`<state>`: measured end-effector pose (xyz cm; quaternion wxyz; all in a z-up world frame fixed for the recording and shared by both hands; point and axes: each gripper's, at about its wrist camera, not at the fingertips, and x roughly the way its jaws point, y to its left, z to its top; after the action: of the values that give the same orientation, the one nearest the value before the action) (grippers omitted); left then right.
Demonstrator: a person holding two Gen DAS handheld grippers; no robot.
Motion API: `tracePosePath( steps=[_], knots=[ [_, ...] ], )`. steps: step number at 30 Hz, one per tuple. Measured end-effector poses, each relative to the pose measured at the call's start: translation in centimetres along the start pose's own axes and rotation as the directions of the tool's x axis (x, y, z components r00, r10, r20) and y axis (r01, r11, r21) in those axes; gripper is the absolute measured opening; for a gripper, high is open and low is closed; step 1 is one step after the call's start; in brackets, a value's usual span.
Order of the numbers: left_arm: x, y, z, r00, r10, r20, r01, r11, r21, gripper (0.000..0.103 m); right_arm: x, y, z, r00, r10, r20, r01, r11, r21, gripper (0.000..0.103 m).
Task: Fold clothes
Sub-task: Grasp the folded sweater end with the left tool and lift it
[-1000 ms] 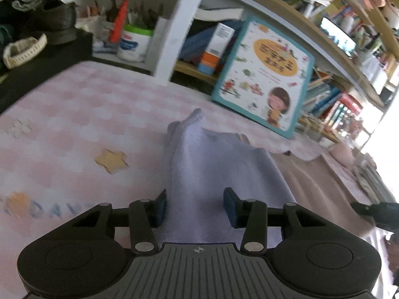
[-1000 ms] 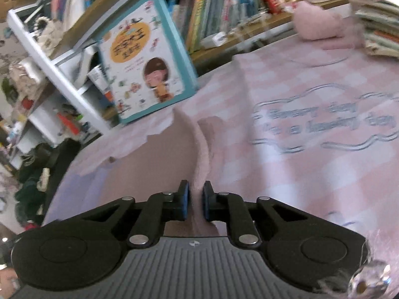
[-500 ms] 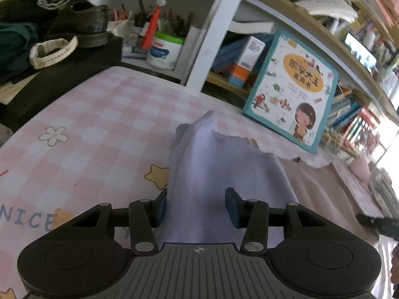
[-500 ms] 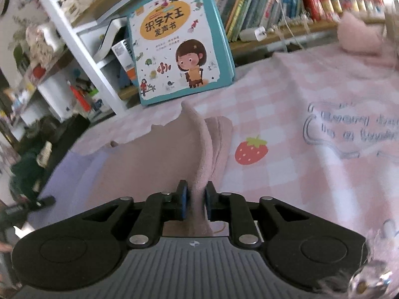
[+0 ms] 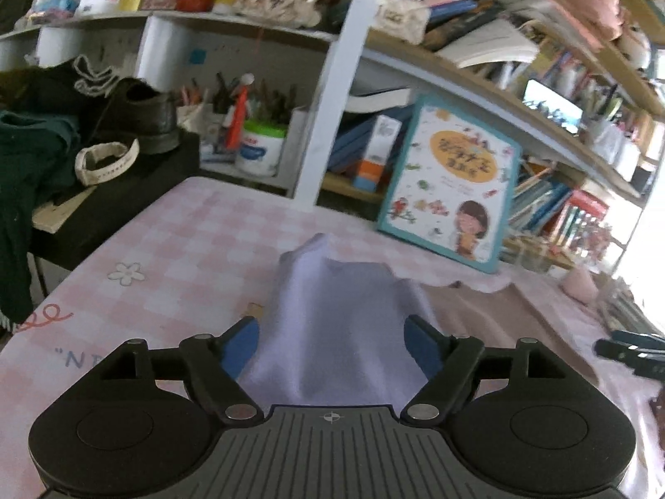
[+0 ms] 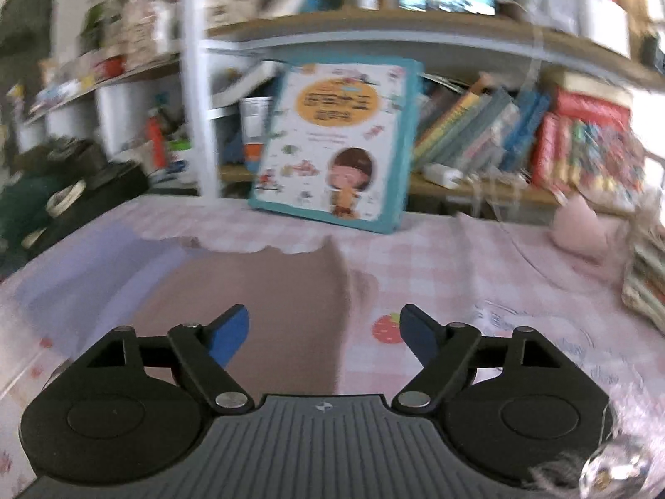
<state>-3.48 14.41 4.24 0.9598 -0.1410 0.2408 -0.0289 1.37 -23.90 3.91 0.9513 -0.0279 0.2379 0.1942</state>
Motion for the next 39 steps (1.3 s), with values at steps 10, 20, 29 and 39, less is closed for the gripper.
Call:
tracePosePath(
  steps=[10, 20, 29, 39],
  knots=[
    [-1.7, -2.9, -2.0, 1.000, 0.005, -0.026, -0.004, 0.998, 0.057, 0.095, -1.5, 2.3, -1.7, 0.999, 0.038, -0.024, -0.039, 0.998, -0.046, 0.091],
    [-0.5, -3.6, -4.3, 0.995, -0.007, -0.097, 0.007, 1.000, -0.003, 0.097, -1.3, 2.8, -4.5, 0.997, -0.006, -0.077, 0.001, 0.998, -0.069, 0.096],
    [0.1, -1.8, -5.0, 0.992, -0.037, -0.117, 0.011, 0.977, -0.215, 0.097, -1.1, 2.8, -5.1, 0.997, 0.007, -0.077, -0.013, 0.997, -0.073, 0.096],
    [1.5, 1.5, -5.4, 0.996, -0.061, -0.061, 0.021, 0.856, -0.516, 0.079, -0.5, 2.0, -4.3, 0.998, 0.032, -0.063, -0.036, 0.997, -0.065, 0.096]
  ],
)
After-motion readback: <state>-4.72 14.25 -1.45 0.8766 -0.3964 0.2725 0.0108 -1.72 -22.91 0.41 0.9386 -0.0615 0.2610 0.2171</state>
